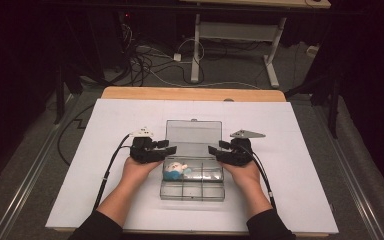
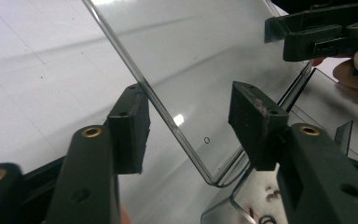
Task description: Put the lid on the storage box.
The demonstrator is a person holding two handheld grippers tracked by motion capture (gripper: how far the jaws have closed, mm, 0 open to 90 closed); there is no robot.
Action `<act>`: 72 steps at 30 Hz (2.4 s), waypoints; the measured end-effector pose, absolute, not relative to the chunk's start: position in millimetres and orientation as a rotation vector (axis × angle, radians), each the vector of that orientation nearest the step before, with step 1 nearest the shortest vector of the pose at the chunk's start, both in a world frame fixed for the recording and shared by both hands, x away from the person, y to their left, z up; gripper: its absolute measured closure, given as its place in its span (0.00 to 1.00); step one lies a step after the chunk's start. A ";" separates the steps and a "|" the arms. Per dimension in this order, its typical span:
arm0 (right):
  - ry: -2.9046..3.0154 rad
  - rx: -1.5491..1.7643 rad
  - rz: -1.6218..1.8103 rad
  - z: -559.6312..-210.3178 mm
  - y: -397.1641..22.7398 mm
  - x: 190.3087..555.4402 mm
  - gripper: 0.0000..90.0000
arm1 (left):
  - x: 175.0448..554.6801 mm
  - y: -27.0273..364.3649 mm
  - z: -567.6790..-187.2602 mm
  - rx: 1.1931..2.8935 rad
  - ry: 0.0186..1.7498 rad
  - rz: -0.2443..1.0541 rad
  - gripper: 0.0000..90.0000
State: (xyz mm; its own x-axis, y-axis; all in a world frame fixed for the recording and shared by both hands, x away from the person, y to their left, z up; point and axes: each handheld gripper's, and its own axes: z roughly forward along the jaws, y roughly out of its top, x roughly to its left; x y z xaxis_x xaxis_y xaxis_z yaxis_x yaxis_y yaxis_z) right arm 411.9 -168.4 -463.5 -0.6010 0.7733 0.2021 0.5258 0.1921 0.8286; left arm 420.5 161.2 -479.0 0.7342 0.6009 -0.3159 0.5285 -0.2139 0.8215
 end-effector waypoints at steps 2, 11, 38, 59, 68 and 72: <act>2.197 1.222 1.357 -461.5 -168.7 409.9 0.54 | 418.2 161.9 -478.2 1.871 0.868 0.094 0.56; 2.153 1.170 1.363 -454.9 -176.6 401.0 0.71 | 408.2 166.6 -477.2 1.850 0.845 0.134 0.67; 2.116 0.985 1.327 -444.8 -191.3 354.8 0.95 | 388.2 170.0 -464.5 1.871 0.789 0.233 0.82; 2.126 0.911 1.347 -438.9 -179.6 348.1 1.00 | 374.4 171.6 -462.0 1.890 0.764 0.271 0.82; 2.127 0.904 1.338 -437.4 -178.6 347.1 1.00 | 370.6 172.0 -462.0 1.901 0.774 0.279 0.81; 2.130 0.904 1.338 -438.2 -179.0 346.2 1.00 | 366.8 174.2 -462.7 1.909 0.778 0.269 0.78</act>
State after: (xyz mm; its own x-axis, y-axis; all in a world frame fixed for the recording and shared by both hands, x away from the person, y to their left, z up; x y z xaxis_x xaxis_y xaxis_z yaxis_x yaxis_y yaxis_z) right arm 346.2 -179.0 -438.2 -0.6754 0.7364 -0.0397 0.2840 0.3094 0.9075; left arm 366.8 174.2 -462.7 0.7669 0.6240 -0.1503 0.3980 -0.2785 0.8741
